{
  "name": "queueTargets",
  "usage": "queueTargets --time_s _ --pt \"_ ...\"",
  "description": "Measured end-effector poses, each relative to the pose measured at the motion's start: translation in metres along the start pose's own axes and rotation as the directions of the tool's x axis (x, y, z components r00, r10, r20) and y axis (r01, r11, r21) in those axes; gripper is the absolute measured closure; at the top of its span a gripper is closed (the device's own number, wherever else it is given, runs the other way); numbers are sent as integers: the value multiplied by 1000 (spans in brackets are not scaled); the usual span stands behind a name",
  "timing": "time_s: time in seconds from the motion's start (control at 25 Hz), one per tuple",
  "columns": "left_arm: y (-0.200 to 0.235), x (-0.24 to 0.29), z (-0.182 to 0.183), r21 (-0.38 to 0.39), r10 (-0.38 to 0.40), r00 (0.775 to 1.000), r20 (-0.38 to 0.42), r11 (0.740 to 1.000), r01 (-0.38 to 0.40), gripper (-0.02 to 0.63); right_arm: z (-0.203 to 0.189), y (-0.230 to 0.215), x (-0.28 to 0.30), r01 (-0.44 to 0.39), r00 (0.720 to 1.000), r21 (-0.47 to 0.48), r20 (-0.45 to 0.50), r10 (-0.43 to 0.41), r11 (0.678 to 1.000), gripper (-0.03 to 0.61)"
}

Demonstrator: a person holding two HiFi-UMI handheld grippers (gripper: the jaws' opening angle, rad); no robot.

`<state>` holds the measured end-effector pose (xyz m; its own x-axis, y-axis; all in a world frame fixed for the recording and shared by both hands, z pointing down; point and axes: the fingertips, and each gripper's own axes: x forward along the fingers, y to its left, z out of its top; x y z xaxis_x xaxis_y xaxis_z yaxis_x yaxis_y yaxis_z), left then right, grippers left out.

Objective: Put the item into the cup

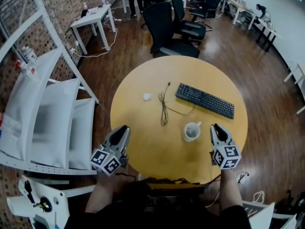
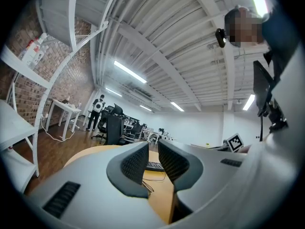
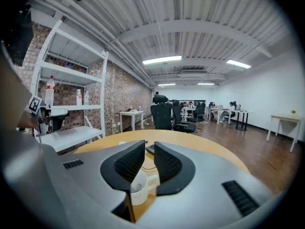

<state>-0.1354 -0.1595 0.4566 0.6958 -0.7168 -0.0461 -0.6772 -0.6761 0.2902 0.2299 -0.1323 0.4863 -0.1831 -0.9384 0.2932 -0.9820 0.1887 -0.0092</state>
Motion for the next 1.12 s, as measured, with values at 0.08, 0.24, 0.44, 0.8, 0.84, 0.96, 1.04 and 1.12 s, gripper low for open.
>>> queueTargets --time_s 0.08,0.24,0.44,0.8,0.84,0.96,1.04,1.12 --pt "-5 11 2 19 -23 1000 0 1000 23 557 4 -15 -20 47 998 58 45 -50 997 518" --pt "-16 30 5 29 -73 997 -18 997 73 557 5 -37 -65 151 981 122 105 -164 981 545" --pt "-32 51 2 38 -132 990 -44 990 134 557 -8 -56 -102 236 956 202 128 -265 950 568" --pt "-39 52 -1 44 -135 989 -54 990 137 557 -24 -55 -109 238 956 196 127 -265 951 569" --pt "-38 50 -1 44 -131 990 -55 990 133 557 -23 -53 -108 236 956 194 126 -263 952 569" --pt "-34 44 -1 43 -113 992 -57 992 115 557 -16 -47 -104 233 959 180 120 -256 956 569" --pt "-29 41 0 48 -100 993 -57 994 103 557 -22 -47 -98 223 964 171 105 -243 960 569" --pt "-23 38 4 54 -85 995 -51 995 88 557 -24 -47 -91 212 969 161 94 -229 964 569"
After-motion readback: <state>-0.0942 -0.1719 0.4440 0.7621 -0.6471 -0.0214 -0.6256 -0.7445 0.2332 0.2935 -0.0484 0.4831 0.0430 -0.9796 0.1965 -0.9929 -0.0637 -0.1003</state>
